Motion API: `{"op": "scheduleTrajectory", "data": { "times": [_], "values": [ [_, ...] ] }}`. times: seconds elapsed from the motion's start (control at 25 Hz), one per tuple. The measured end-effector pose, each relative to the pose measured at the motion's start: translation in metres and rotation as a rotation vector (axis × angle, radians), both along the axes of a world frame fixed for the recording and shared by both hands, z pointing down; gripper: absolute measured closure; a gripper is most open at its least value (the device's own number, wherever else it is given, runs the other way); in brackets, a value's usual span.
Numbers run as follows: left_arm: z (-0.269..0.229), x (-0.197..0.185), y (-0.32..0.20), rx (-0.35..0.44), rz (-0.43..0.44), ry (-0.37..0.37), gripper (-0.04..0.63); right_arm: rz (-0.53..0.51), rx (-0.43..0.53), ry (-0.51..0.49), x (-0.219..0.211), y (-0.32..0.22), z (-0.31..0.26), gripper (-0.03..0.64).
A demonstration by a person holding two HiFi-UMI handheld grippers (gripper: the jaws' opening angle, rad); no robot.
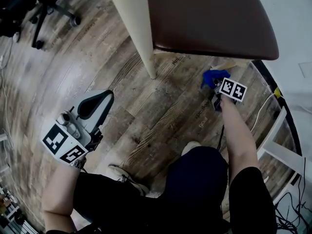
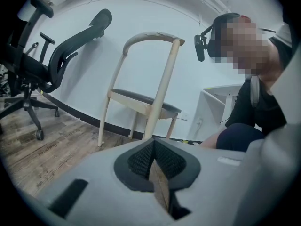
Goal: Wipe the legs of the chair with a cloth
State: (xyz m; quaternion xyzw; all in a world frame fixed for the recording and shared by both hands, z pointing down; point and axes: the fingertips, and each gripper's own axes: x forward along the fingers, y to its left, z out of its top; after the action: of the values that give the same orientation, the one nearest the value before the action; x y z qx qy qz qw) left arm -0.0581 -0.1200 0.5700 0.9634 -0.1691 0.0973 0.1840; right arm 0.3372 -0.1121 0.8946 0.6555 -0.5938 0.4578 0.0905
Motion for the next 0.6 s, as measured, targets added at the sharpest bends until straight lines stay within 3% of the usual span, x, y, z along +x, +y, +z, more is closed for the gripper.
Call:
{"op": "scheduleTrajectory", "data": {
  "times": [0.36,0.6],
  "values": [
    [0.001,-0.004,-0.002,0.003,-0.002,0.005,0.597,-0.002,-0.009,0.014,0.000,-0.001,0.001,0.552],
    [-0.011,-0.015,-0.008,0.018,-0.034,0.045,0.597,-0.006,0.032,0.038,-0.001,0.001,-0.035,0.552]
  ]
}}
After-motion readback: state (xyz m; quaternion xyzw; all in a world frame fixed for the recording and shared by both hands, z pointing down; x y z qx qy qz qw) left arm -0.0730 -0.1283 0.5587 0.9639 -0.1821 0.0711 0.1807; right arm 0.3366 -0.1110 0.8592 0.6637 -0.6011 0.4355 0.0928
